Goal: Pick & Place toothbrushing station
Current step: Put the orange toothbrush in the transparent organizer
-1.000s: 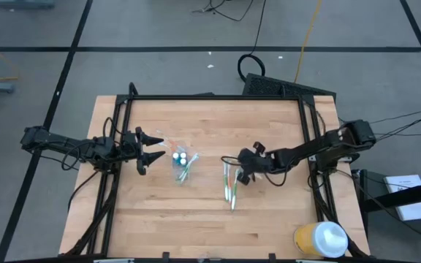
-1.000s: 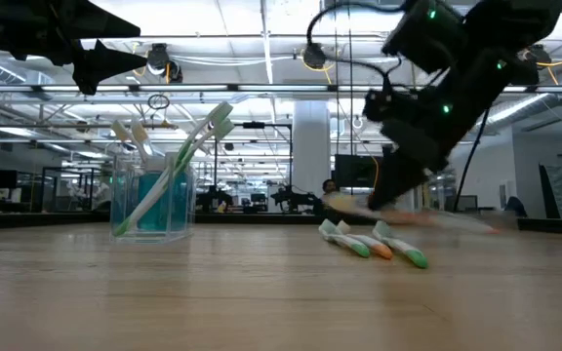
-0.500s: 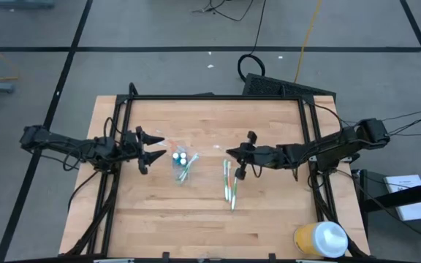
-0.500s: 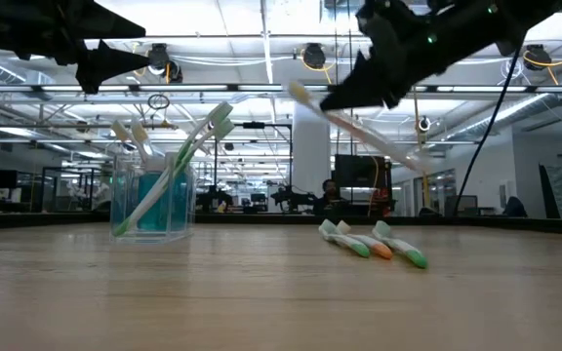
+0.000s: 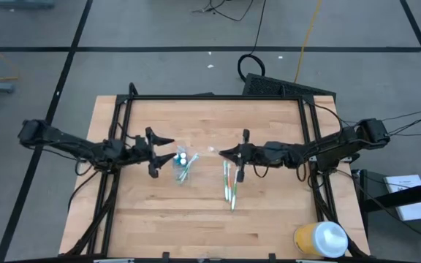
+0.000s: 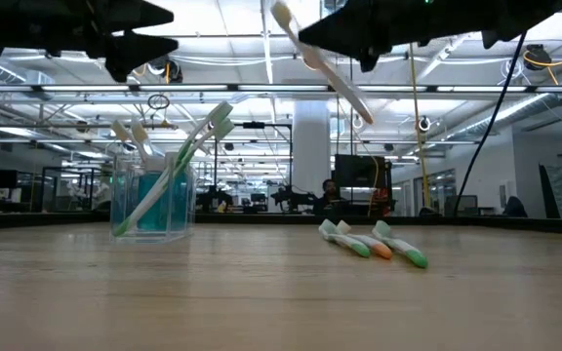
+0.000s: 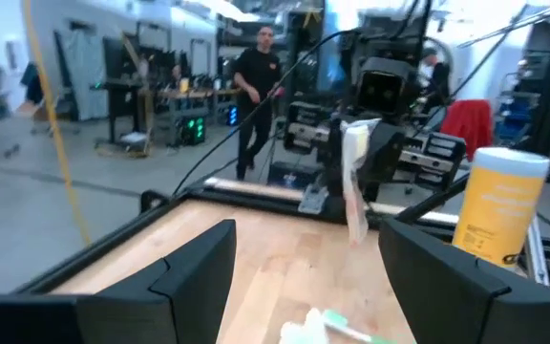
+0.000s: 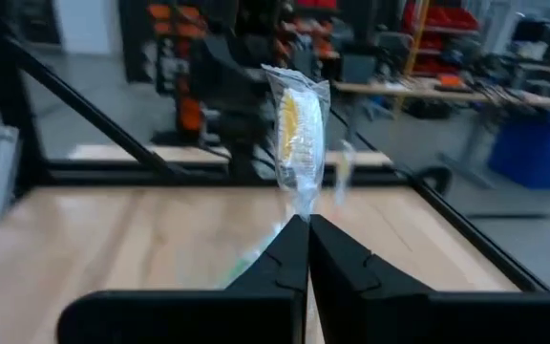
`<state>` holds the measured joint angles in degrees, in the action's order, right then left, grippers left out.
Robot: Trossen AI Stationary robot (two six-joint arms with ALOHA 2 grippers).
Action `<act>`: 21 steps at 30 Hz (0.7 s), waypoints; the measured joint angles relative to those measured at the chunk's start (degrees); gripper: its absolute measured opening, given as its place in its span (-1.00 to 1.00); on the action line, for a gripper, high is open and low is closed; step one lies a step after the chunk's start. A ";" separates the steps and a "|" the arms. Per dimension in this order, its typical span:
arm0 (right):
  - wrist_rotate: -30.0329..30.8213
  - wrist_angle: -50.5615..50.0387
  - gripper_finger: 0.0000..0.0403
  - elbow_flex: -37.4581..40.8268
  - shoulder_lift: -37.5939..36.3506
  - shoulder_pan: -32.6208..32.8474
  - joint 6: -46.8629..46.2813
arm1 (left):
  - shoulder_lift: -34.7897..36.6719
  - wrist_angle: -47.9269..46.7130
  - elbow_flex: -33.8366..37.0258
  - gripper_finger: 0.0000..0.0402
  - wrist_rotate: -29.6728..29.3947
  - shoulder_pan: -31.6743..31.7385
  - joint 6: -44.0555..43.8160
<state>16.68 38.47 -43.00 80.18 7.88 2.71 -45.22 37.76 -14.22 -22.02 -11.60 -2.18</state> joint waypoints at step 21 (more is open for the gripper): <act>-5.00 7.42 -1.00 0.00 0.02 1.78 3.34 | -31.29 23.43 -11.89 0.33 2.68 0.02 6.41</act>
<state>11.68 45.88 -43.00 80.20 9.66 6.06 -76.51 61.19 -26.11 -19.34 -11.58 4.23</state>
